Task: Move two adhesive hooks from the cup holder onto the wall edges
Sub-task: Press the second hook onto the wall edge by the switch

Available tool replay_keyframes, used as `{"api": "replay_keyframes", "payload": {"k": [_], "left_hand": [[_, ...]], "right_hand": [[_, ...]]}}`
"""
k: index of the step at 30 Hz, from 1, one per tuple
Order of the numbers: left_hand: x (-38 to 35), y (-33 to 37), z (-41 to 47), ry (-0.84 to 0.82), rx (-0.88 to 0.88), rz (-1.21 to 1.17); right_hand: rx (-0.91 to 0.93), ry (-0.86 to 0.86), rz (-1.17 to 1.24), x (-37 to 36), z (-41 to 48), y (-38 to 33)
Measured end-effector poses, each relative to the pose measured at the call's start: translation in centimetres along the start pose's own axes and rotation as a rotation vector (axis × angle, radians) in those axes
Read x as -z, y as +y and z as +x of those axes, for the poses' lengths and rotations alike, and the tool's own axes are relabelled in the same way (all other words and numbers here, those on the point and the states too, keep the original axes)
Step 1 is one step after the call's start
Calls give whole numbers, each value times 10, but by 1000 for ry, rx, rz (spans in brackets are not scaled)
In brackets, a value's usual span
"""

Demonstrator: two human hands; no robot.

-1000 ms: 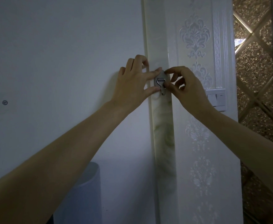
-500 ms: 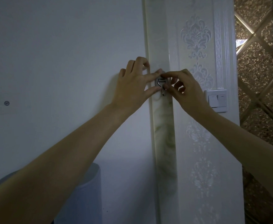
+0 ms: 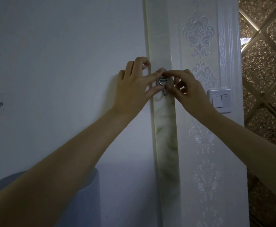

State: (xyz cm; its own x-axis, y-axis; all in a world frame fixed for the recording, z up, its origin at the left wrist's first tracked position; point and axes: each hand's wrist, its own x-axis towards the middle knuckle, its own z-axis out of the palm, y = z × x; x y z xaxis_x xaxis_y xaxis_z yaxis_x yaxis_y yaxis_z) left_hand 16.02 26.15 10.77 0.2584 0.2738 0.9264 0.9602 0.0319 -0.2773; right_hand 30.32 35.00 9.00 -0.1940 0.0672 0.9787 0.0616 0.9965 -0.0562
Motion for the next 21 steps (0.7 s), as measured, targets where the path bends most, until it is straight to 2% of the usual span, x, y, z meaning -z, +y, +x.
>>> {"api": "replay_keyframes", "payload": {"k": [15,21], "left_hand": [[16,0,3,-111,-46,-35],[27,-9,-8,-160,-29,-163]], "right_hand": [[-54,-64,-88,5,1,0],[-46,-53,-202,11,-4,-4]]}}
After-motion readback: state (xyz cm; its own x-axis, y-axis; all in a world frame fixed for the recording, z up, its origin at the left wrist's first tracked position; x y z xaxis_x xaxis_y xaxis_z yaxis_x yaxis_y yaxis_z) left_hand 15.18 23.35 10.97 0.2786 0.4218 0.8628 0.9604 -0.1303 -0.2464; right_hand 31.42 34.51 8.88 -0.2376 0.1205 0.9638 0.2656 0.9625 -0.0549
